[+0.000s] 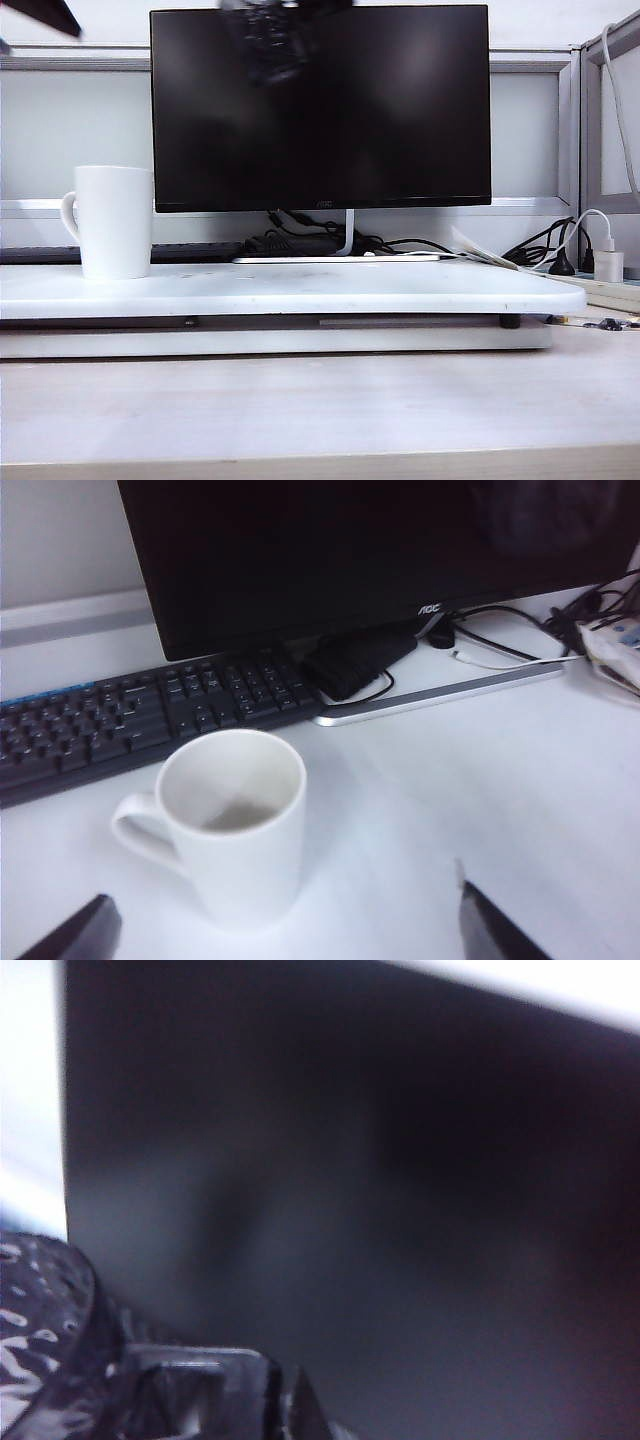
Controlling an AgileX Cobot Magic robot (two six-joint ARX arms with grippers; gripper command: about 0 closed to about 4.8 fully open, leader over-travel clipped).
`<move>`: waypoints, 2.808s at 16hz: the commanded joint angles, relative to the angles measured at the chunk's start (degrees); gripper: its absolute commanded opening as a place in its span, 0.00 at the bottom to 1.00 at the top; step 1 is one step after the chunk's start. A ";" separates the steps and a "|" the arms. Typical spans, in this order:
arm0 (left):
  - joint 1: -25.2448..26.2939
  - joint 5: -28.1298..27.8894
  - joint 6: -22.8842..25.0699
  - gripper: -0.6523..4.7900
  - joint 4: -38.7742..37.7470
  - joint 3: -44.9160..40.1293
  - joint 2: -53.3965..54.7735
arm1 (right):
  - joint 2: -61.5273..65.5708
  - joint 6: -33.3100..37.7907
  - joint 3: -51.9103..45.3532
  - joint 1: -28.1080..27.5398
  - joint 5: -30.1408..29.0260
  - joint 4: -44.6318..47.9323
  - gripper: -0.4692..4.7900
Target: Carefully pick up the black cup and pour some water from the black cup into the white cup.
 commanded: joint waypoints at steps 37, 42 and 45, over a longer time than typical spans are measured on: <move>-4.24 8.02 -5.14 1.00 49.79 -28.22 4.59 | -3.28 16.04 -63.04 -7.10 -4.87 61.37 0.52; -4.24 7.98 -7.56 1.00 49.51 -28.22 -4.52 | -14.82 12.81 -65.72 -7.10 -3.72 52.17 0.57; -4.22 6.36 -7.87 1.00 38.84 -28.20 -18.78 | -30.08 12.83 -71.47 -7.10 -3.10 48.06 0.57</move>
